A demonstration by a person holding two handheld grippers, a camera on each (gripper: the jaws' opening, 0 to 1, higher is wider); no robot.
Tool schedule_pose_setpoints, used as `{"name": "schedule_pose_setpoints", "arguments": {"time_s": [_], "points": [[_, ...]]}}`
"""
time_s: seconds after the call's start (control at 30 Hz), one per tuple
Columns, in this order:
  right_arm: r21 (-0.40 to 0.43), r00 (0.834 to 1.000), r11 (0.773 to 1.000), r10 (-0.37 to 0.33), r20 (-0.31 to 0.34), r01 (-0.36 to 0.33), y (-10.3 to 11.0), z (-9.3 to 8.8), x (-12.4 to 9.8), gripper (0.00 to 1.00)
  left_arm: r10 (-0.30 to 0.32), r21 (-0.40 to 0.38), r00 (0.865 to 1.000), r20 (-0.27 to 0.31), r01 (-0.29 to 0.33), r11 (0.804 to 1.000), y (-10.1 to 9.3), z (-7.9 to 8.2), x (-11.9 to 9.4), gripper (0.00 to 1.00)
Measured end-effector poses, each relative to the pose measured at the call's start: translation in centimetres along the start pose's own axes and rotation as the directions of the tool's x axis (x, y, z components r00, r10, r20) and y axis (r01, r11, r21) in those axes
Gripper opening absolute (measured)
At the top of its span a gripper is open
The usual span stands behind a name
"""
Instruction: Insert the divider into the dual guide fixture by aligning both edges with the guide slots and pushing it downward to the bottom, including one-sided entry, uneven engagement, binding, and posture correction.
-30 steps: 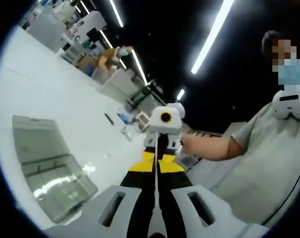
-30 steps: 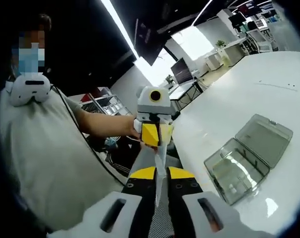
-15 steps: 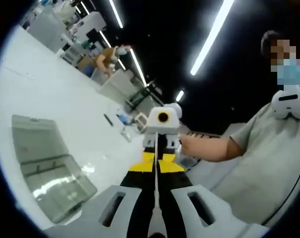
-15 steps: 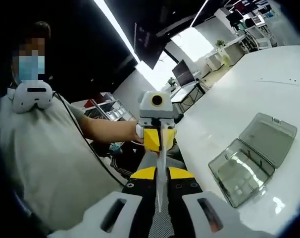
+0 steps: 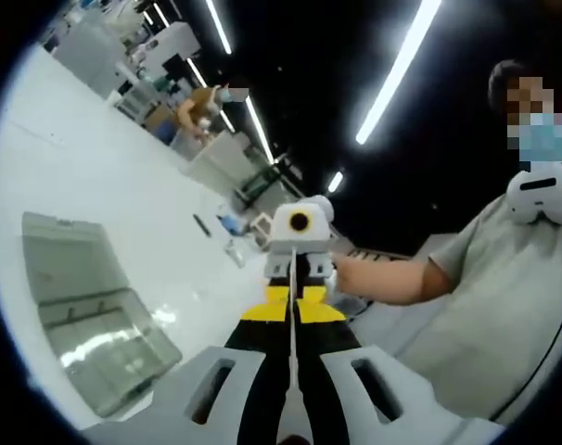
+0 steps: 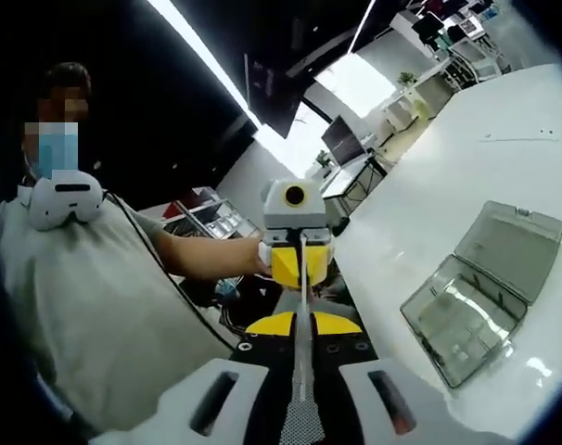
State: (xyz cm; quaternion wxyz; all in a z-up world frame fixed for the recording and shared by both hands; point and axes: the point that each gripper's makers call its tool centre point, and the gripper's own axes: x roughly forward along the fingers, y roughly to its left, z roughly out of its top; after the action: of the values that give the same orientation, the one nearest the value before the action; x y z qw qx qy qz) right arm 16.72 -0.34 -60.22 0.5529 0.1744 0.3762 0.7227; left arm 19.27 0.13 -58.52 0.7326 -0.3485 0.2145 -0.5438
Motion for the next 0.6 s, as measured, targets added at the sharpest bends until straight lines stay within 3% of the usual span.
{"name": "schedule_pose_setpoints", "arguments": {"time_s": [0.33, 0.6], "points": [[0.055, 0.999, 0.998, -0.032, 0.013, 0.031, -0.7, 0.1, 0.1, 0.0, 0.02, -0.017, 1.0, 0.006, -0.02, 1.0, 0.8, 0.0, 0.0, 0.0], [0.103, 0.996, 0.99, -0.093, 0.007, 0.091, -1.7, 0.2, 0.0, 0.0, 0.101, 0.029, 0.995, 0.013, -0.101, 0.994, 2.4, 0.2, -0.6, 0.07]]}}
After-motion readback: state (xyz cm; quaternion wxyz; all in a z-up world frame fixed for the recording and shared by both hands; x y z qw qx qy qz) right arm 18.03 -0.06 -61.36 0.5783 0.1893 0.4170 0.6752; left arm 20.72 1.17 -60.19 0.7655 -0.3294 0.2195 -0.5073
